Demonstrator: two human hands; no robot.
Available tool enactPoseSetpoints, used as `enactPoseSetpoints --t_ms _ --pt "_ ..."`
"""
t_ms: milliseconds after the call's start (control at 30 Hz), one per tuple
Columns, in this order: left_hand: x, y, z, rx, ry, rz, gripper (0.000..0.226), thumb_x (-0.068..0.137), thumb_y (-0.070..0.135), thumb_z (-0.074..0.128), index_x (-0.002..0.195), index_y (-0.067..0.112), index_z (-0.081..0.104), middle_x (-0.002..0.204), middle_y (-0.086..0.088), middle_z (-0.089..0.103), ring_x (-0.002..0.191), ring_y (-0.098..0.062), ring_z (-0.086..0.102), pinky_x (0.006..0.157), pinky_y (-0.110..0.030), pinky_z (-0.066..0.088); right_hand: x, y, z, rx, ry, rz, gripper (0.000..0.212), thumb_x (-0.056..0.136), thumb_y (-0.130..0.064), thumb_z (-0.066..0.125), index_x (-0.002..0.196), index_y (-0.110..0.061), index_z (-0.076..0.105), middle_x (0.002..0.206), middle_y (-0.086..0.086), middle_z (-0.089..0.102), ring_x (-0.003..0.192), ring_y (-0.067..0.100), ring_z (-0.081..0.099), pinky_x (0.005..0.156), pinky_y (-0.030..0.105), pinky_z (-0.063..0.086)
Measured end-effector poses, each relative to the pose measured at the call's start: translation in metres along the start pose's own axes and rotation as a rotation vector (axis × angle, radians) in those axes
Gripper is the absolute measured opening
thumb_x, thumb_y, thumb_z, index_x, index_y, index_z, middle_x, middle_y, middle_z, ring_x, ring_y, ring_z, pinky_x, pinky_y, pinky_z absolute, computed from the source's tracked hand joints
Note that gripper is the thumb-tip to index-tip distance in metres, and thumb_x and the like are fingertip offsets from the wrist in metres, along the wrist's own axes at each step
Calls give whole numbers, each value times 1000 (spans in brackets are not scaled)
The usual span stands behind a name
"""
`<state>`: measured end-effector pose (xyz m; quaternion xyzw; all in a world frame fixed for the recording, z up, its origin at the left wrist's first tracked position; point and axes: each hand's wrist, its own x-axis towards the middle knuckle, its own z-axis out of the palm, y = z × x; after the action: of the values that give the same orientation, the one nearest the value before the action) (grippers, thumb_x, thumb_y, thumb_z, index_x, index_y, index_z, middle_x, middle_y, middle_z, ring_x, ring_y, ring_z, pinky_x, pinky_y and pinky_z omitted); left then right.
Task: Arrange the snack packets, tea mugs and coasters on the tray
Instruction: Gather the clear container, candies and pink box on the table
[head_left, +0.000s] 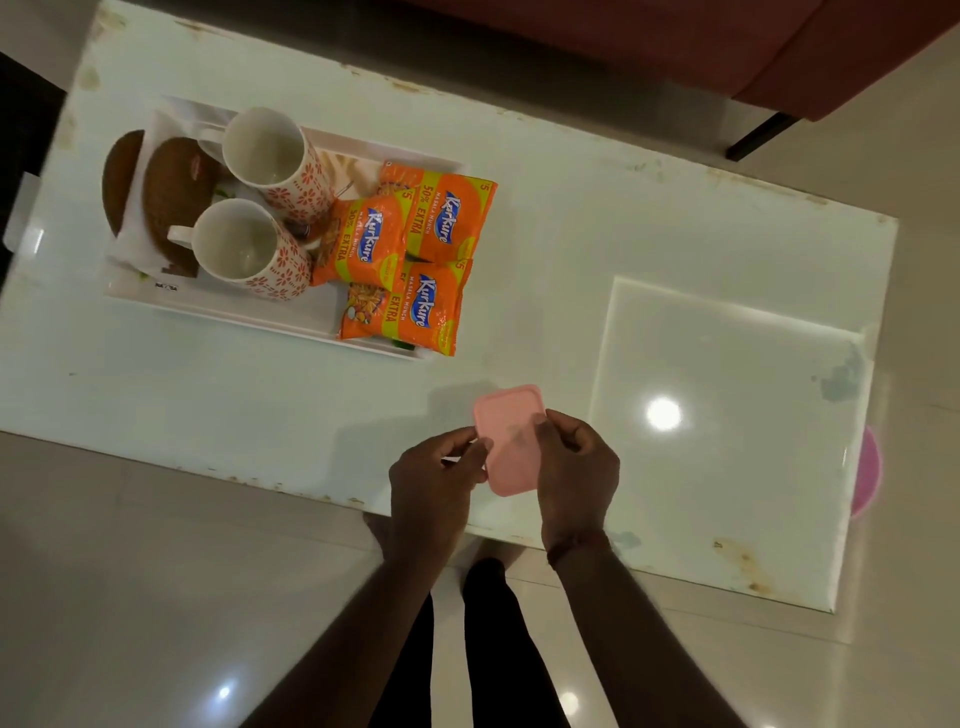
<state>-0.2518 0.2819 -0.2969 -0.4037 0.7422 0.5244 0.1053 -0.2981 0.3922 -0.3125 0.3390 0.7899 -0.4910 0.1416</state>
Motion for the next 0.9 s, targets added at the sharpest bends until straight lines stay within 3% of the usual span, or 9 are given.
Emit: enactPoseSetpoints --t_ms 233,367,500,600,767,900 --pt "7 -6 1 40 66 28 23 86 29 70 103 16 77 91 5 77 72 -6 72 73 -28 61 3 5 6 -79 -16 -10 17 88 -28 67 100 -24 78 88 -19 70 87 0 63 85 39 59" --pt "8 -8 0 80 73 2 21 85 32 70 100 18 77 85 7 77 69 -4 70 68 -17 55 2 6 7 -74 -26 -25 16 89 -27 67 100 -24 78 86 -21 69 87 2 64 84 38 59" --pt "8 -7 -1 25 53 -70 22 85 30 71 102 18 76 85 5 76 67 -4 70 72 -33 61 3 5 4 -98 -50 -48 16 89 -27 68 100 -22 78 82 -25 68 86 2 65 84 36 59" --pt "12 -7 -2 -4 25 -95 22 84 30 72 102 18 76 82 6 76 67 -5 71 74 -39 61 6 4 -1 -132 -84 -78 19 89 -27 68 104 -20 78 84 -18 69 87 7 66 85 33 58" --pt "19 -9 -5 -25 -14 -154 15 79 34 76 91 24 76 68 12 73 67 -5 71 75 -42 60 14 3 -8 -285 -126 -177 18 90 -27 66 102 -20 78 97 -7 77 88 9 67 84 29 56" --pt "25 -7 -5 -29 -75 -203 3 80 27 76 82 25 74 73 5 75 61 -8 72 73 -42 61 14 2 -8 -265 -153 -148 17 90 -28 67 98 -19 78 88 -8 75 86 12 67 80 27 54"
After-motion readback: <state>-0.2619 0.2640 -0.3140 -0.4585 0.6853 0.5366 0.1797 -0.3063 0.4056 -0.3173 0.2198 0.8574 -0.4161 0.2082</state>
